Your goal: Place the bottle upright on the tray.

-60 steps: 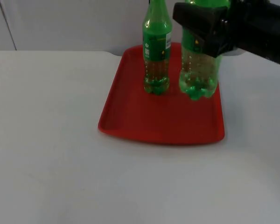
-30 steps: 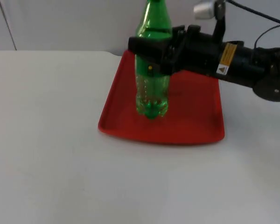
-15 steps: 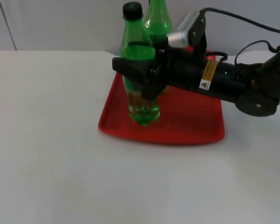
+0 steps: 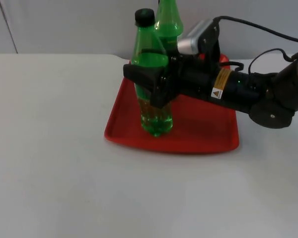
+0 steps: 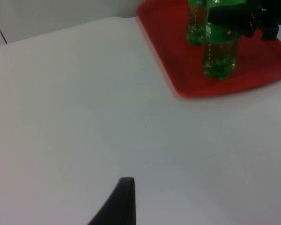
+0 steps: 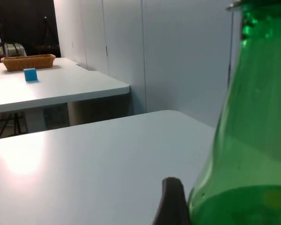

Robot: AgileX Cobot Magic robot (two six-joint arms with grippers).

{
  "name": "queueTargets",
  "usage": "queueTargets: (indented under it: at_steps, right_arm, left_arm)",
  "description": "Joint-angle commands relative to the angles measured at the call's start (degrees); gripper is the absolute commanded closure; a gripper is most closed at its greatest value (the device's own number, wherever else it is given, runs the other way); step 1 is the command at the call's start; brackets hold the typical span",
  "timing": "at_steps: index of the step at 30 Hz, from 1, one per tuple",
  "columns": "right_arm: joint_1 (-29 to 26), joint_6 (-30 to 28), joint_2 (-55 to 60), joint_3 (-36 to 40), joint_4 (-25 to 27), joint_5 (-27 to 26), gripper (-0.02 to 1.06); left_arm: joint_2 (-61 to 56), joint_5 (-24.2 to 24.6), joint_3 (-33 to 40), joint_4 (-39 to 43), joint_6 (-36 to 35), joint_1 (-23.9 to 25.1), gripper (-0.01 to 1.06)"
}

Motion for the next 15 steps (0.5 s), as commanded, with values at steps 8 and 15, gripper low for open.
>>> queueTargets:
  at_steps: [8,15]
  right_arm:
    - [0.08,0.47,0.07,-0.16,-2.35,2.54,0.69]
    - [0.08,2.66,0.07,-0.16,-2.24,2.54,0.36]
  left_arm:
    - [-0.27,0.15,0.27,0.32,-0.43,0.11,0.0]
    - [-0.27,0.15,0.27,0.32,-0.43,0.11,0.0]
